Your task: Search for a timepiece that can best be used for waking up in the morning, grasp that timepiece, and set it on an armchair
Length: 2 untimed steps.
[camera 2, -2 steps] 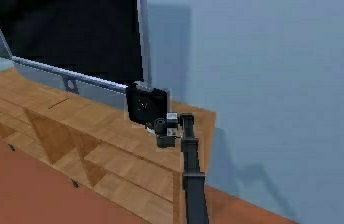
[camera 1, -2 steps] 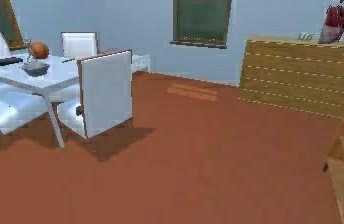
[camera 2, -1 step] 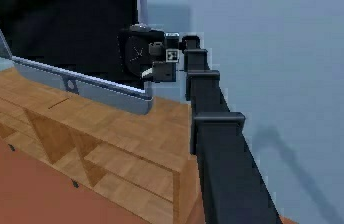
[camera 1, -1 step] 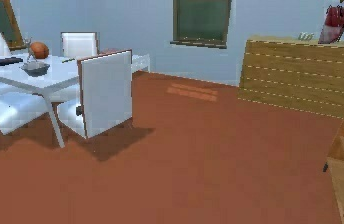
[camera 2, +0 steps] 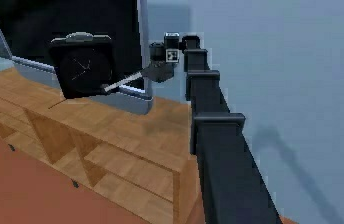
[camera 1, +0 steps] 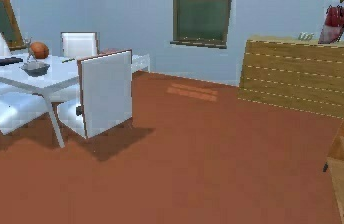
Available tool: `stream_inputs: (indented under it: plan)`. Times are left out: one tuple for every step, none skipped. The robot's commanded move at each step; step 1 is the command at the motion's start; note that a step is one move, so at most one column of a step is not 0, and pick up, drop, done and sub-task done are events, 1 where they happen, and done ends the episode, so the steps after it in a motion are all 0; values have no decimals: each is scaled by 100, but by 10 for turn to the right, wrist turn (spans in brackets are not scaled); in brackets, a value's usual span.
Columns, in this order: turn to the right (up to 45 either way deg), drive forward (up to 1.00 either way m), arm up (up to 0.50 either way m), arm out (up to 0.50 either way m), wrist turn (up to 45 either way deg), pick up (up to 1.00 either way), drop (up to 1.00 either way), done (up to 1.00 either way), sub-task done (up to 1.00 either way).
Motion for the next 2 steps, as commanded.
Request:
stream_inputs:
  plan:
    - [0, 0, 0, 0, -450, 0, 0, 0, 0]
    - [0, 0, 0, 0, -330, 0, 0, 0, 0]
